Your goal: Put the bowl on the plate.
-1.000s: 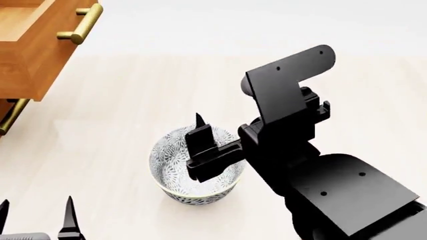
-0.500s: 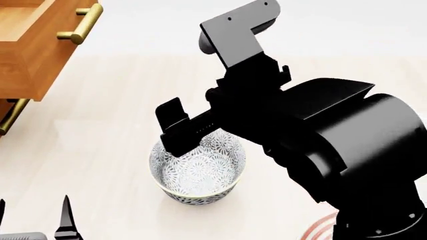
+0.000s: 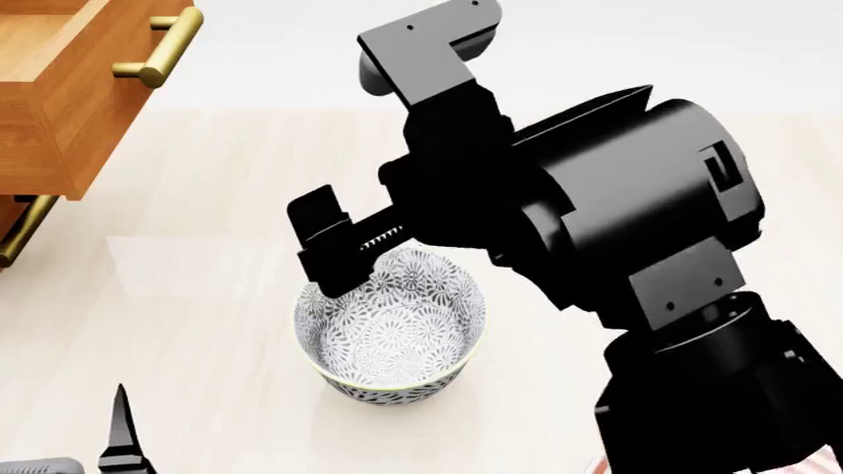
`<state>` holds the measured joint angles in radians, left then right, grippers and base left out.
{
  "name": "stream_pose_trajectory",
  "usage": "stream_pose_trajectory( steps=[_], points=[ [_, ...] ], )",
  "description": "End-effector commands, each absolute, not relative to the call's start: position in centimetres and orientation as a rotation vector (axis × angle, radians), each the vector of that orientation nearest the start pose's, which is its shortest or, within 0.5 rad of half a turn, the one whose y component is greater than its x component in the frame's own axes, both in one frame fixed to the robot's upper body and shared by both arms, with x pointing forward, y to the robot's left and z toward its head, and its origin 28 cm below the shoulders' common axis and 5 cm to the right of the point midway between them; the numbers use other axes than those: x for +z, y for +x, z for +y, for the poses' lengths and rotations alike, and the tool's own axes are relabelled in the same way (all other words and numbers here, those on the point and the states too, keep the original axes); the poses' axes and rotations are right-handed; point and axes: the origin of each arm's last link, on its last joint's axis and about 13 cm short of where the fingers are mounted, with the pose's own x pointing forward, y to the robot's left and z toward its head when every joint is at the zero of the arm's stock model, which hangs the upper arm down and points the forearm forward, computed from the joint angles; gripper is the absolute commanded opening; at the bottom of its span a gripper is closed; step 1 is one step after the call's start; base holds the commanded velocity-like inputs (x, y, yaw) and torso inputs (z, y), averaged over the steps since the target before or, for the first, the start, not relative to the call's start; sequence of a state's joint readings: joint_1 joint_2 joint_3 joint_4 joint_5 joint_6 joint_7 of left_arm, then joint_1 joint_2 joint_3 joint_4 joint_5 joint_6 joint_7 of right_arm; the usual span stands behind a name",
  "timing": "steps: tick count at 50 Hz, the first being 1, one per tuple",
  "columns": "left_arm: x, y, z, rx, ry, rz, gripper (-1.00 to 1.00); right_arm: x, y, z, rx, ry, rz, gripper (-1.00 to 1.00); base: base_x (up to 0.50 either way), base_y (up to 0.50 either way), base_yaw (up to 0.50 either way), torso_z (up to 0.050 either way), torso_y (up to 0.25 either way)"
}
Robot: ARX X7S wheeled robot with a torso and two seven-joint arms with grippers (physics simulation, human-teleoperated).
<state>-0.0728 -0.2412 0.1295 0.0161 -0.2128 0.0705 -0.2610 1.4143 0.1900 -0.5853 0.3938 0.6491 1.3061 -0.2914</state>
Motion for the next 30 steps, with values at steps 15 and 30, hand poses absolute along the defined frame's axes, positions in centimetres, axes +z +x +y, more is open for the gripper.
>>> stream_pose_trajectory(
  steps=[15, 30],
  points=[
    [4.1, 22.7, 23.8, 0.139, 0.013, -0.138, 1.00, 26.8, 38.2, -5.4, 0.719, -0.268, 0.618, 1.00, 0.00, 0.00, 0.00, 0.000, 0.000],
    [4.3, 22.5, 23.7, 0.138, 0.011, -0.145, 1.00, 26.3, 39.8, -4.6, 0.744, -0.292, 0.613, 1.00, 0.00, 0.00, 0.00, 0.000, 0.000]
  ],
)
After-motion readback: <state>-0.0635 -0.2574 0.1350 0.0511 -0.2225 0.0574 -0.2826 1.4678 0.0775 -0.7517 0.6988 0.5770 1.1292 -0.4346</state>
